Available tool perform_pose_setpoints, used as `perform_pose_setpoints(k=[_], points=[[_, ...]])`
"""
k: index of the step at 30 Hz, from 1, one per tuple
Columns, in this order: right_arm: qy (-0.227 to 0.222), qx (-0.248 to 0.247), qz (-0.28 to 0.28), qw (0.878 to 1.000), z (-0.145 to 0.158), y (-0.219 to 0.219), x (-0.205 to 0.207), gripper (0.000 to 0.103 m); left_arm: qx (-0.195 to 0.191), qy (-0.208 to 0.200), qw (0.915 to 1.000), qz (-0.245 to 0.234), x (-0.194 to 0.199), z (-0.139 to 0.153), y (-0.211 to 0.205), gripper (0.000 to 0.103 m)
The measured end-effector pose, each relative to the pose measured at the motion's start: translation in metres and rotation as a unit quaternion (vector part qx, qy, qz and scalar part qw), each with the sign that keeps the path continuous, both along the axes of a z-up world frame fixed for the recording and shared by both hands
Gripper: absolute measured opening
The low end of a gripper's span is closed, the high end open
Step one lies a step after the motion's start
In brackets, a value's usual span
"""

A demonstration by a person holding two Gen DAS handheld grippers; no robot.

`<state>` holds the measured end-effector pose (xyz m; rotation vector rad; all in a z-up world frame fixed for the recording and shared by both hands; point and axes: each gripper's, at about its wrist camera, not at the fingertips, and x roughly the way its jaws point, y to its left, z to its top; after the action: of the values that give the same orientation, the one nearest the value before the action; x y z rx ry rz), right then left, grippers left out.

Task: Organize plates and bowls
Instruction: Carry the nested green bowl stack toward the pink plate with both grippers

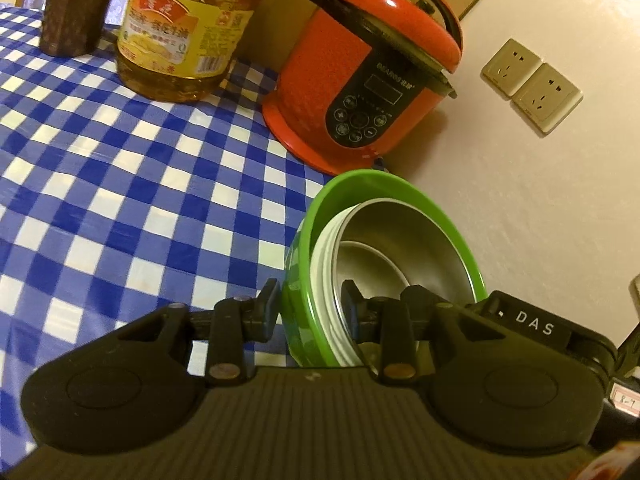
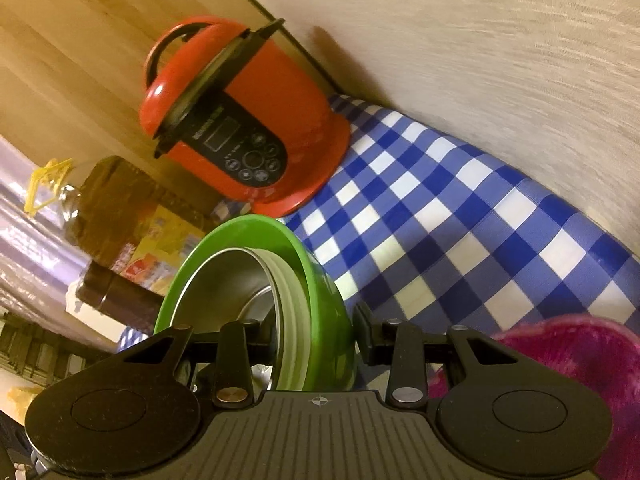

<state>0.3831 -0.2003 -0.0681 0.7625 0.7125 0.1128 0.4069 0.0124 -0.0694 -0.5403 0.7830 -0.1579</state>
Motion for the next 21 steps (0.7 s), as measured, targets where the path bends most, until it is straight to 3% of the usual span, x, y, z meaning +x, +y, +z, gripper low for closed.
perform_pose_setpoints(k=[21], points=[[0.006,0.007,0.037,0.999,0.04,0.042,-0.097,0.036,-0.01,0.005,0.999,0.043,-0.113,0.038,0.031,0.029]])
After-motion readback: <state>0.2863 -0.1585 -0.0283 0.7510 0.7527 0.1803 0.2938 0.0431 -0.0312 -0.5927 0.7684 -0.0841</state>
